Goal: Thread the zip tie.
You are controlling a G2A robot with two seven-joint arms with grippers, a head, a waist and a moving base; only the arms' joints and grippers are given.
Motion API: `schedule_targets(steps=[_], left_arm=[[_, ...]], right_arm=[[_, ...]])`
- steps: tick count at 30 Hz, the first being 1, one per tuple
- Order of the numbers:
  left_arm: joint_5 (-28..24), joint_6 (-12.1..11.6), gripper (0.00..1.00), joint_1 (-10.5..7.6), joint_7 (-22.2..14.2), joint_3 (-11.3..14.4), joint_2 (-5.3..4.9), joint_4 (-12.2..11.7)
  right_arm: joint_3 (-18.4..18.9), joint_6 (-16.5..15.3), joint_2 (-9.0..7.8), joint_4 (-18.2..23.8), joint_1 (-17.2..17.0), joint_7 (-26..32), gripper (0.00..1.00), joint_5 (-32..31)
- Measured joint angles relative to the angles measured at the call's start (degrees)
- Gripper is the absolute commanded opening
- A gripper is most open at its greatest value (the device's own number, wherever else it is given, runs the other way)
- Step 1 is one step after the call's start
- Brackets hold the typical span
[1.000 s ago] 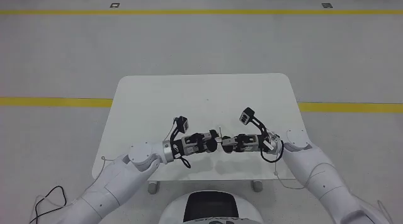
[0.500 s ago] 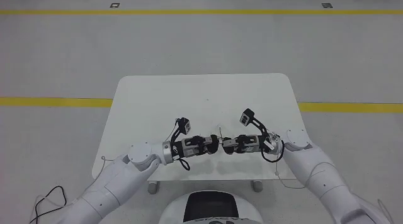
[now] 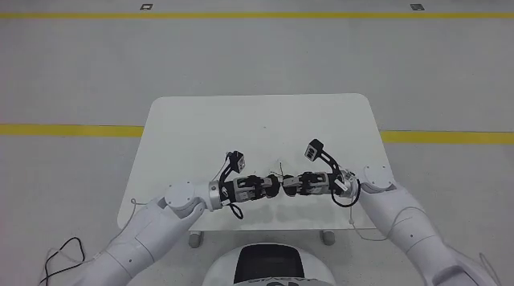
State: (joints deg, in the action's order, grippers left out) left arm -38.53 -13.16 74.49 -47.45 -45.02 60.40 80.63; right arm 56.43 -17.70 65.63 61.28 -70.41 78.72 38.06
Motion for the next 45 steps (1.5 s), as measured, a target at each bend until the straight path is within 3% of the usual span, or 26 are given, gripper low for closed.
schedule_targets(steps=[11, 42, 43, 44, 45], left_arm=[[0.28, -0.03, 0.13, -0.01, 0.08, -0.01, 0.14, -0.09], [0.84, 0.11, 0.00, 0.02, -0.23, 0.03, 0.44, -0.25], [0.88, 0.12, 0.00, 0.01, -0.23, 0.03, 0.45, -0.27], [0.95, 0.12, 0.00, 0.00, -0.20, 0.03, 0.46, -0.29], [1.02, 0.11, 0.00, 0.00, -0.12, 0.03, 0.47, -0.34]], right_arm=[[-0.33, -0.36, 0.20, -0.51, 0.26, 0.55, 0.00, 0.35], [-0.37, -0.35, 0.31, -0.87, 0.19, 0.79, 0.00, 0.36], [-0.39, -0.34, 0.32, -0.89, 0.21, 0.81, 0.21, 0.36], [-0.39, -0.34, 0.33, -0.94, 0.24, 0.76, 0.96, 0.37], [-0.35, -0.35, 0.33, -0.98, 0.24, 0.65, 1.00, 0.41]])
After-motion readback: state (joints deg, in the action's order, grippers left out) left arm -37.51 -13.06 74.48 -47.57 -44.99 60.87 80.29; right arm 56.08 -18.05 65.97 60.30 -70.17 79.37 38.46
